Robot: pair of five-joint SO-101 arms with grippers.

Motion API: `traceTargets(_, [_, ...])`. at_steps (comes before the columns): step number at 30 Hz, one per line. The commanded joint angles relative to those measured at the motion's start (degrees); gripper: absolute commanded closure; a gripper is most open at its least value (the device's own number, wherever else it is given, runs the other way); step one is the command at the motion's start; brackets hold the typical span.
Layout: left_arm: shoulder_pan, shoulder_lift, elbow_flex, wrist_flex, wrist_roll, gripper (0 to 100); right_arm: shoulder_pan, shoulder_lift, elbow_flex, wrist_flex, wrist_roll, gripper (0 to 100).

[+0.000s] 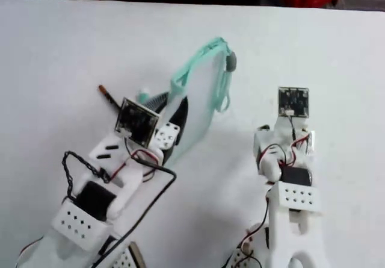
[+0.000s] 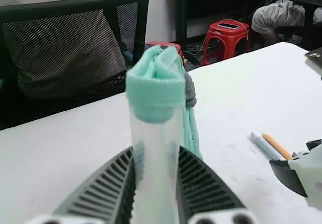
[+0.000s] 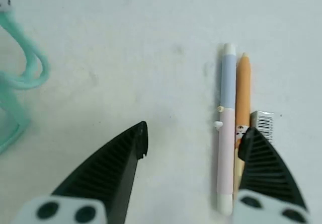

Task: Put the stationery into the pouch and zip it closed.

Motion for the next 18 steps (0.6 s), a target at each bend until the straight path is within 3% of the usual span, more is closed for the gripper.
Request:
traceTargets(1, [-2.6,3.7,0.7,-0.1,0.7,97,4.7,-0.4,1.0,-3.9,-0.1,72.3])
traceTargets(6, [-5.4,3.6,5.6,-5.1,0.7,97,7.0,-0.4,2.0,-7.4,-0.1,84.3])
traceTargets(11, [-5.0,3.6,6.5,-5.2,0.7,97,6.7,-0.4,2.0,-7.4,3.1,85.7])
traceTargets(18, [-4.8,-0.8,4.0,4.5,0.7,97,7.6,-0.2,-0.2,-5.4,3.9,85.7])
